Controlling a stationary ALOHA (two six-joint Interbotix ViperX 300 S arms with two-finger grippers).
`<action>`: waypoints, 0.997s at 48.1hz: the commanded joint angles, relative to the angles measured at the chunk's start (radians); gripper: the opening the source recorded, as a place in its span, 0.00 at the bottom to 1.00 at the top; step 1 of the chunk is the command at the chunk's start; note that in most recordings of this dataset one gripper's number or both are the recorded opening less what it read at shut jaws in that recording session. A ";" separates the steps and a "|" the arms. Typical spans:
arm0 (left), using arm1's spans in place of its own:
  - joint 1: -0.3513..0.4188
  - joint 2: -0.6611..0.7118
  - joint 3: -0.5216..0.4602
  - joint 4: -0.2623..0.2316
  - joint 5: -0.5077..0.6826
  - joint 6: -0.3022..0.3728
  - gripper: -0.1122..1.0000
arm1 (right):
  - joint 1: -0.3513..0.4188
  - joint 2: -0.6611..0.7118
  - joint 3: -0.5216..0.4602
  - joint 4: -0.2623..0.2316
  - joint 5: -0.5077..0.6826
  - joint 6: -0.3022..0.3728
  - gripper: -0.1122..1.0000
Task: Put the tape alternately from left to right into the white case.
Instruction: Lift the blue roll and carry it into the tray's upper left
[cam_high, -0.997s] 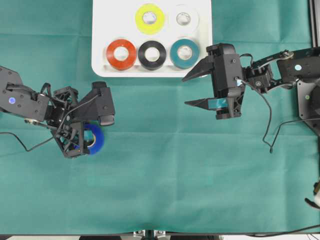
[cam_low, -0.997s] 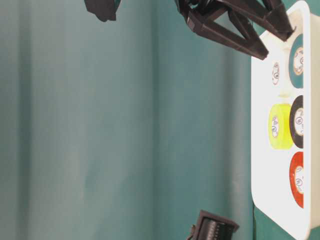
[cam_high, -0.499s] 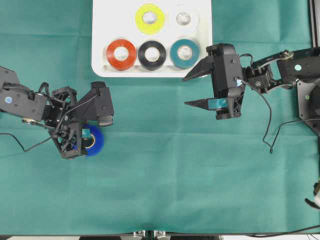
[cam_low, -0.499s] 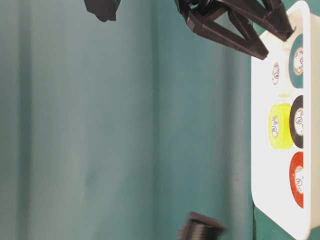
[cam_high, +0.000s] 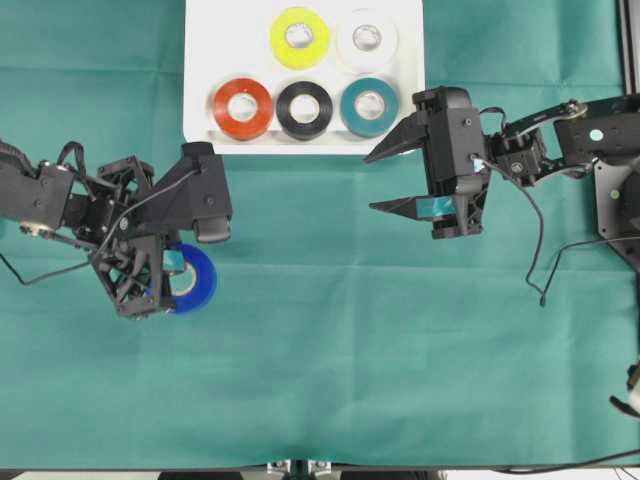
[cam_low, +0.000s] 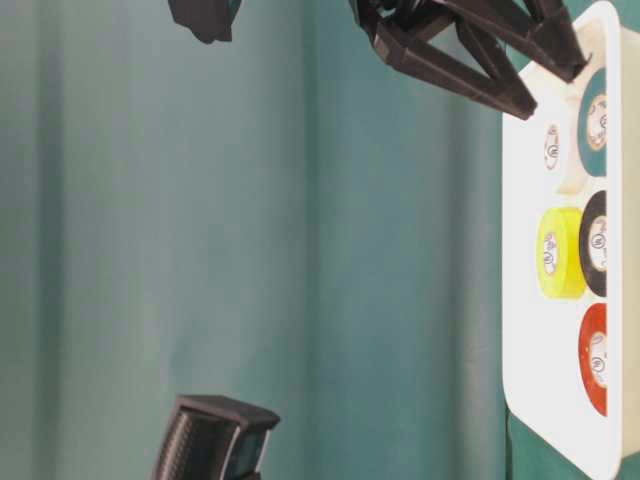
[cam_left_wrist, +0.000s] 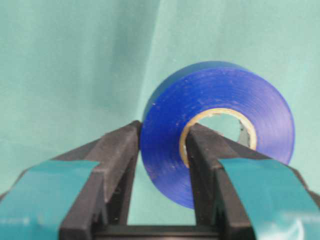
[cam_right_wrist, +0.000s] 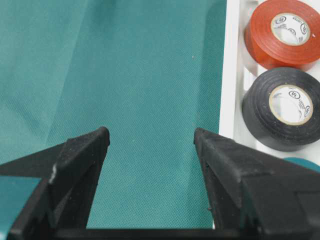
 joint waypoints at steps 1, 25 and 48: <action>0.017 -0.023 -0.029 -0.003 0.009 0.000 0.06 | 0.003 -0.017 -0.014 0.003 -0.008 0.000 0.76; 0.215 -0.043 -0.043 0.005 0.003 0.072 0.06 | 0.005 -0.017 -0.014 0.003 -0.008 0.002 0.76; 0.495 -0.005 -0.060 0.005 -0.117 0.265 0.06 | 0.012 -0.017 -0.018 0.003 -0.008 0.002 0.76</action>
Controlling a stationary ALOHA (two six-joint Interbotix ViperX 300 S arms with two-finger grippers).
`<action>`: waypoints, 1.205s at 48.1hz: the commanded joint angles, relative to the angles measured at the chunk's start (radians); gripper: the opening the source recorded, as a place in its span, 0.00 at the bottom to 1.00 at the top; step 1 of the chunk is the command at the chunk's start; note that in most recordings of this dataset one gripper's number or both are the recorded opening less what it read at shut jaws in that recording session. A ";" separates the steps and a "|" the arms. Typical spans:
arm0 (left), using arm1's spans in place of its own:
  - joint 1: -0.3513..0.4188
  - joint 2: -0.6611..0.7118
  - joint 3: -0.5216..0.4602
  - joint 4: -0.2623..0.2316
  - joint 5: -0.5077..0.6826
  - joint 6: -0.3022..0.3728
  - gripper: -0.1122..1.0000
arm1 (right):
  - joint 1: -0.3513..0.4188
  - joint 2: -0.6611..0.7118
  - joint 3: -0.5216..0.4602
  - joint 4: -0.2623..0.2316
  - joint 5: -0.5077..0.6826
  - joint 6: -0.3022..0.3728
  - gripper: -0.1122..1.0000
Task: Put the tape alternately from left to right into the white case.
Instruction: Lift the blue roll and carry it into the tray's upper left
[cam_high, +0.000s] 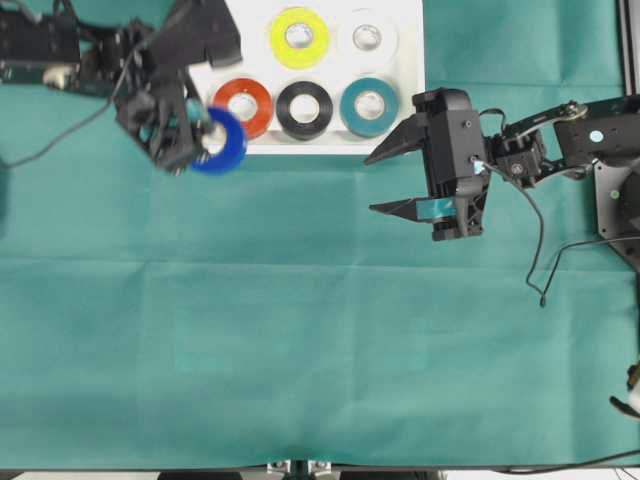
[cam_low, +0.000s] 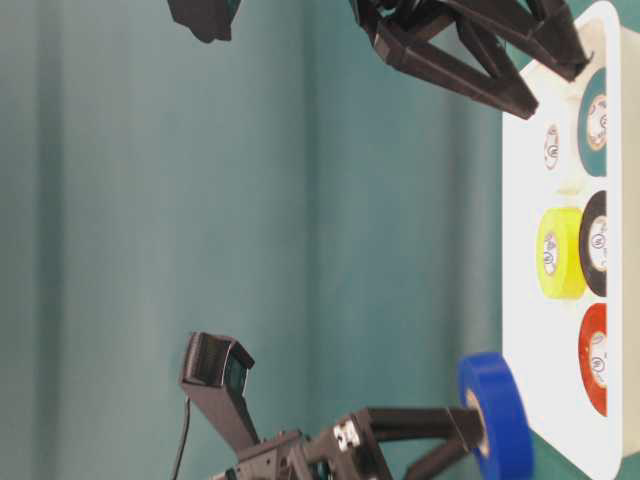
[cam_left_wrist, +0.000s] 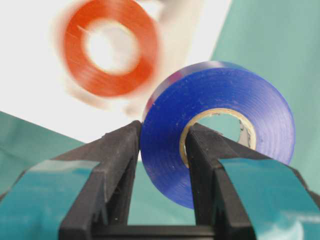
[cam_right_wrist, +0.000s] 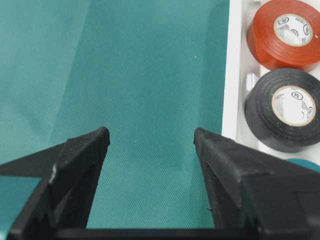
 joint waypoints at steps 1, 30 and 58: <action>0.058 0.000 -0.032 0.002 -0.034 0.025 0.06 | 0.006 -0.017 -0.018 0.003 -0.008 0.002 0.76; 0.261 0.149 -0.109 0.002 -0.161 0.215 0.06 | 0.015 -0.017 -0.014 0.003 -0.008 0.003 0.76; 0.287 0.218 -0.124 0.002 -0.183 0.291 0.06 | 0.015 -0.015 -0.006 0.003 -0.008 0.003 0.76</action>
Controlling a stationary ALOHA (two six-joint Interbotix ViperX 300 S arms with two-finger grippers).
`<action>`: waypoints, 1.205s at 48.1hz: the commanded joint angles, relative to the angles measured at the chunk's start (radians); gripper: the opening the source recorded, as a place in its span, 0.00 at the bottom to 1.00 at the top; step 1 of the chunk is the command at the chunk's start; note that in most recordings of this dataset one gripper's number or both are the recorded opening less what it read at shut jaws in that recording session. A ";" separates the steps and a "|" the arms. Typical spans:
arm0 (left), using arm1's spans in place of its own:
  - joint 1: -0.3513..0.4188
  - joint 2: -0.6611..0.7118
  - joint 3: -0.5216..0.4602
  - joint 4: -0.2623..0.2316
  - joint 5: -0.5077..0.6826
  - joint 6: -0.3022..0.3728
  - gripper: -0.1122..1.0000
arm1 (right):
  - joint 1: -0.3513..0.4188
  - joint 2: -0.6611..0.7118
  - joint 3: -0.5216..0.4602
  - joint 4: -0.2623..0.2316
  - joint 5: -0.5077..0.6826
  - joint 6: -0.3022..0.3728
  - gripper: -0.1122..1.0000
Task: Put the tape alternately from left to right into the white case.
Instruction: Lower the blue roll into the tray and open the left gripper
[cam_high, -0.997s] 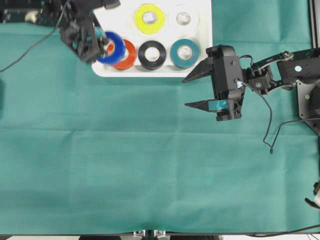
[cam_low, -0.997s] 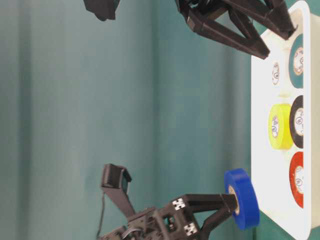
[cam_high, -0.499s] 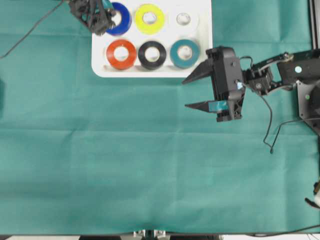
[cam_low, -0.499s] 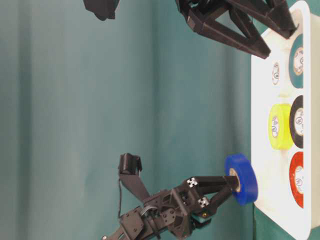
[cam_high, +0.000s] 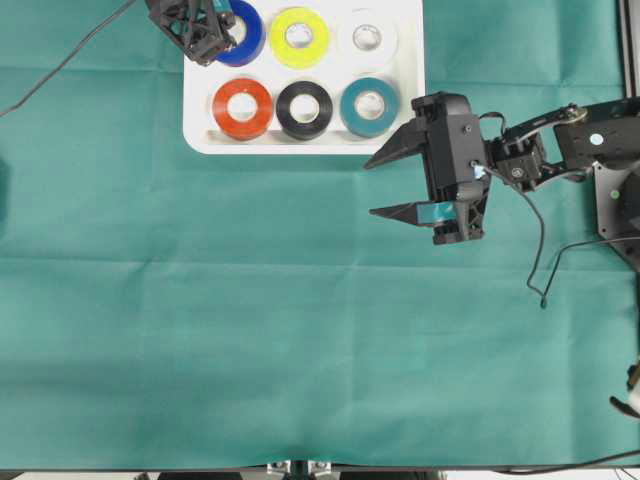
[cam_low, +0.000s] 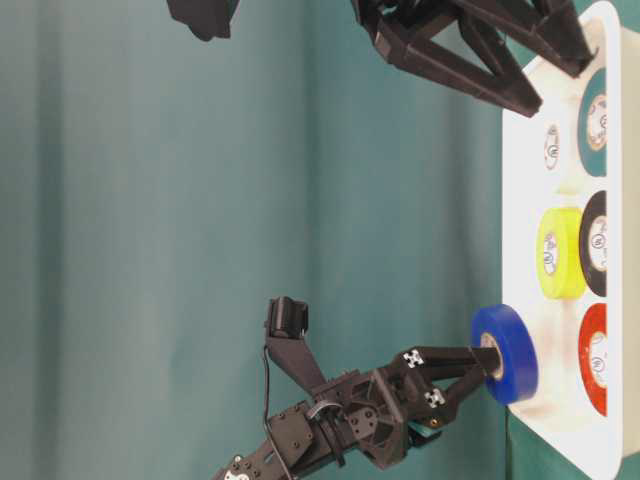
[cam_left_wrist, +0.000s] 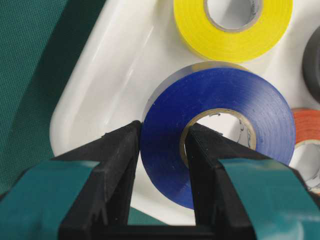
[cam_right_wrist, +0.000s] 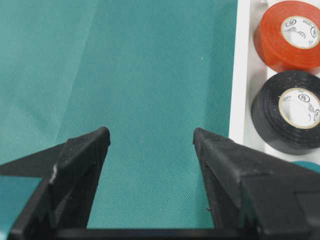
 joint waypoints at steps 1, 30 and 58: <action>0.003 -0.012 -0.025 0.002 -0.008 0.012 0.06 | 0.003 -0.015 -0.009 0.003 -0.008 0.002 0.76; 0.005 -0.015 -0.028 0.000 -0.018 0.020 0.37 | 0.003 -0.017 -0.008 0.005 -0.008 0.002 0.75; -0.005 -0.025 -0.014 0.000 -0.015 0.018 0.97 | 0.003 -0.017 -0.008 0.005 -0.005 0.002 0.76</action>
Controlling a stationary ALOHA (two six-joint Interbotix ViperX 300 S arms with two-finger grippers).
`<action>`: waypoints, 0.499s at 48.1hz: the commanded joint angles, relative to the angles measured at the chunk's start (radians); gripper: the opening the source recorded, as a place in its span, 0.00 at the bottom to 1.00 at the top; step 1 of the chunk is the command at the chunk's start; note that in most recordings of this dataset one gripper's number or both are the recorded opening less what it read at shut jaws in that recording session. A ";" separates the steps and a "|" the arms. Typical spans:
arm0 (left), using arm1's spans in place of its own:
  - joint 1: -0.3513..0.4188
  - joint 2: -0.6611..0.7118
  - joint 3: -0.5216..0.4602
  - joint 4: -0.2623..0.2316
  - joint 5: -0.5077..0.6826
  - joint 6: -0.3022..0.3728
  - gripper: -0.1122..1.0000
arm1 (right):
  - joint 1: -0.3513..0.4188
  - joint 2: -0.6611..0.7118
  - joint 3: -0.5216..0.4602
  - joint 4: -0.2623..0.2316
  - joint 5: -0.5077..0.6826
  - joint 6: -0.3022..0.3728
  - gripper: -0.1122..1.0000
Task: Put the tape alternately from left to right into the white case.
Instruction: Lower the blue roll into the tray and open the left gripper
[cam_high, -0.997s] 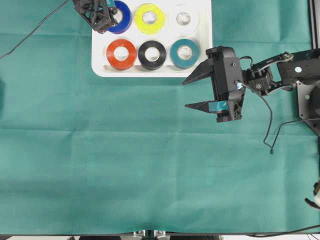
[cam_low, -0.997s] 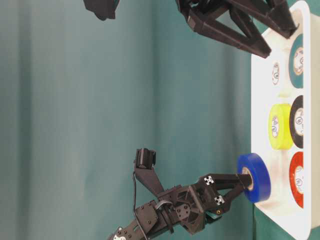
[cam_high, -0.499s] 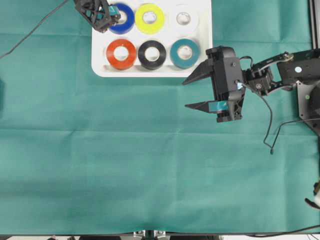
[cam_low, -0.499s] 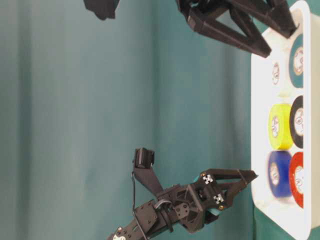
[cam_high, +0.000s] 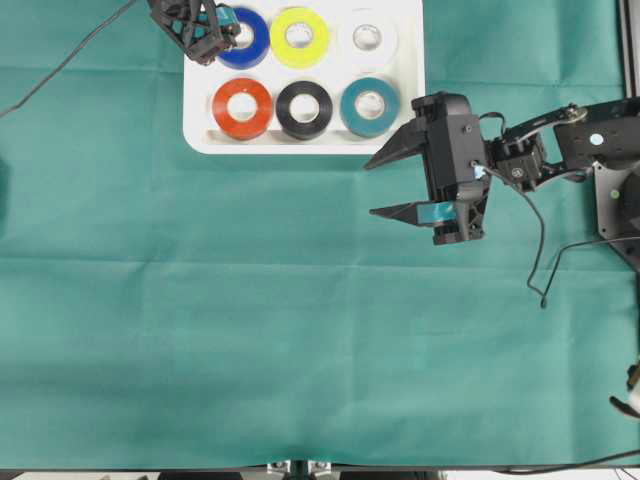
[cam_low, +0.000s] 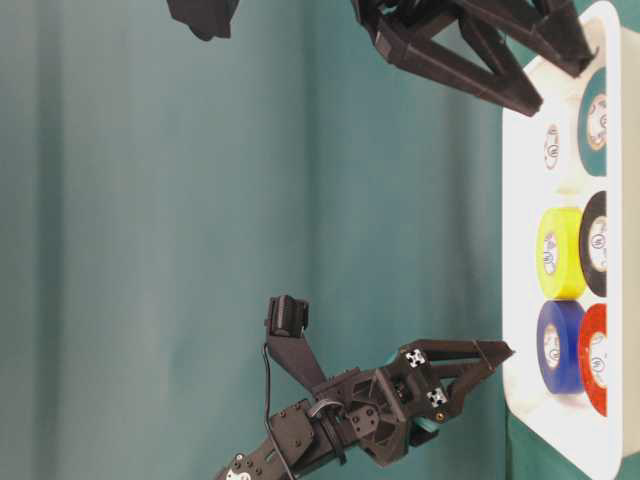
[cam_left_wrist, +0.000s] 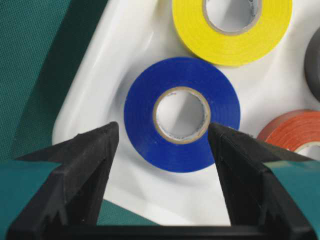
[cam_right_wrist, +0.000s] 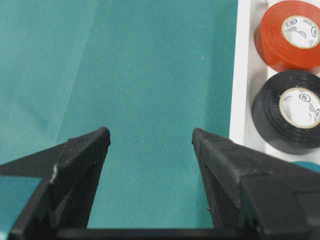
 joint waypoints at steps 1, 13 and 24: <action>-0.006 -0.031 -0.012 0.002 -0.003 0.000 0.97 | 0.002 -0.017 -0.009 0.005 -0.005 0.002 0.76; -0.020 -0.061 0.014 0.000 -0.002 -0.003 0.96 | 0.002 -0.017 -0.008 0.005 -0.005 0.002 0.76; -0.040 -0.094 0.061 0.000 -0.002 -0.006 0.96 | 0.002 -0.017 -0.008 0.005 -0.006 0.002 0.76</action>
